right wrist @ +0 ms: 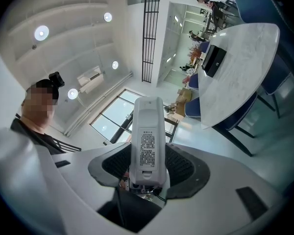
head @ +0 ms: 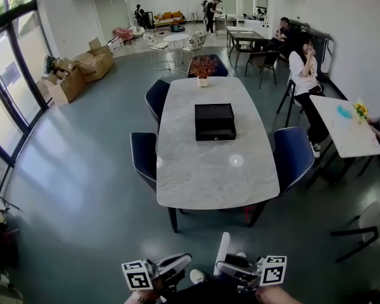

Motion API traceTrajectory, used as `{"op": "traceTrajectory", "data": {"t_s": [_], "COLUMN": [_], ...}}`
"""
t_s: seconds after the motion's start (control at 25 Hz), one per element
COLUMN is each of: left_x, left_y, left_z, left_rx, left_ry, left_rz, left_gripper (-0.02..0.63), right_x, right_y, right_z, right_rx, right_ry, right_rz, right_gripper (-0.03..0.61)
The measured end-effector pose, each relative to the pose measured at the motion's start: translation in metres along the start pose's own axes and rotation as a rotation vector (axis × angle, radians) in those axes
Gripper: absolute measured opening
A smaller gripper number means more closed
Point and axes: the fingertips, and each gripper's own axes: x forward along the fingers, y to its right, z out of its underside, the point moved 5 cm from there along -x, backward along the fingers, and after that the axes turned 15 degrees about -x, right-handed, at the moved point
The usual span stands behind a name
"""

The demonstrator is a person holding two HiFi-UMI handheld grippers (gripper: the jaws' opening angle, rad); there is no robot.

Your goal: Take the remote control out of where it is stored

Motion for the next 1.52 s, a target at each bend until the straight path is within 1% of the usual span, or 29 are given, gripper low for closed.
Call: {"op": "traceTrajectory", "data": {"t_s": [0.4, 0.56, 0.68, 0.76, 1.08, 1.24, 1.52], "left_x": [-0.009, -0.010, -0.014, -0.015, -0.016, -0.017, -0.011], "left_y": [-0.001, 0.000, -0.002, -0.004, -0.006, -0.002, -0.005], "left_z": [-0.001, -0.003, -0.004, -0.005, -0.007, -0.008, -0.009], "left_rx": [0.004, 0.000, 0.000, 0.001, -0.004, -0.012, -0.002], "left_ry": [0.003, 0.010, 0.020, 0.023, 0.032, 0.033, 0.027], "left_rz": [-0.003, 0.001, -0.001, -0.003, -0.013, -0.004, -0.011], "left_gripper": [0.008, 0.008, 0.008, 0.008, 0.008, 0.008, 0.008], "right_x": [0.007, 0.008, 0.013, 0.015, 0.017, 0.018, 0.015], "right_y": [-0.001, 0.002, 0.001, 0.002, 0.003, 0.004, 0.009], "right_z": [0.007, 0.003, 0.008, 0.010, 0.007, 0.005, 0.002], "right_rx": [0.014, -0.049, 0.005, 0.015, 0.015, -0.035, -0.021], "right_ry": [-0.011, -0.049, -0.031, -0.031, -0.049, -0.077, -0.070], "right_rz": [-0.002, 0.019, -0.009, -0.015, -0.013, 0.014, 0.008], "right_gripper": [0.216, 0.216, 0.216, 0.216, 0.216, 0.216, 0.216]}}
